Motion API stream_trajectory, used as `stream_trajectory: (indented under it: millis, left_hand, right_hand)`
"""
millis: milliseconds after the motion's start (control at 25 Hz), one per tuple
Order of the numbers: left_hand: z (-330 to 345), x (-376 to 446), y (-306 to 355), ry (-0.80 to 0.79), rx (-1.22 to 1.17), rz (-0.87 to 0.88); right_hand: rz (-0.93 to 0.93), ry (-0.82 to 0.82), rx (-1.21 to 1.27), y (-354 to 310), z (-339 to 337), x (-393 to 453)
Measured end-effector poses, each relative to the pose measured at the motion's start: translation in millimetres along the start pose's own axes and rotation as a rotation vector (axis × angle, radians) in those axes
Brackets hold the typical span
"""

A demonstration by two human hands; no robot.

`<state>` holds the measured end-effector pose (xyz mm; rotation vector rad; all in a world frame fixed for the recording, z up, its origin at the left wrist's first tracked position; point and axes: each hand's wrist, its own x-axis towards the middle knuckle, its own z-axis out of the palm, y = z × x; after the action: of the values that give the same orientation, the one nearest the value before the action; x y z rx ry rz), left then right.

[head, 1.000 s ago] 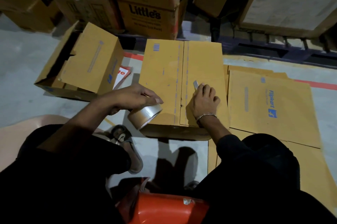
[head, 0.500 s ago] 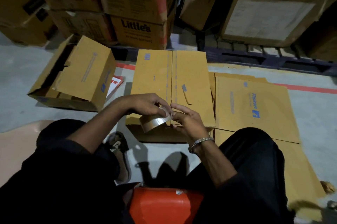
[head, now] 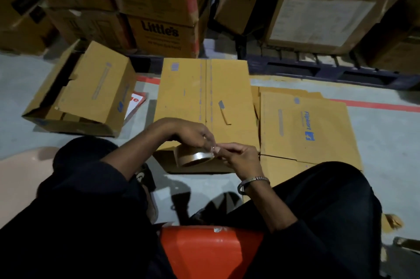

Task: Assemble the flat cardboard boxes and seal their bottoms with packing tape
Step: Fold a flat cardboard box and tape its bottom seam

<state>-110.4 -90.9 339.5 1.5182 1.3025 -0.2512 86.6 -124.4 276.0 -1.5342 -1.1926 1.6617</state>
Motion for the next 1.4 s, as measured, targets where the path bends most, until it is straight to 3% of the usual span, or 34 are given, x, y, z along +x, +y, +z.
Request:
stream_trajectory:
  millis: [120,320,520,720,1000,1160,1400]
  left_hand:
    - [-2.3,4.1,0.2,0.009,0.060,-0.094]
    - [-5.0,9.5,-17.1,0.069,-0.032,-0.084]
    - [-0.9,6.3,-32.2,0.116,0.009,-0.056]
    - [-10.5,-19.0,-92.6,0.188,-0.013,-0.055]
    - [-17.8,-38.6,-125.4,0.141,-0.077,-0.125]
    - [-26.4,-52.8,-150.7,0.070,0.021,-0.253]
    - [-36.8,-62.5,-190.7,0.069,-0.132,-0.310]
  right_hand:
    - [0.120,0.036,0.030,0.3,7.3,12.9]
    - [0.419,-0.071,0.363,-1.8,-10.1,22.7]
    - [0.590,-0.109,0.383,4.3,-12.8,28.5]
    - [0.589,0.159,0.380,0.3,-61.6,44.8]
    - [0.639,0.136,0.369,9.9,-68.1,48.3]
    - [0.538,0.346,0.305,10.1,-88.3,56.1]
    - [0.457,0.421,0.201,22.1,-88.4,66.4]
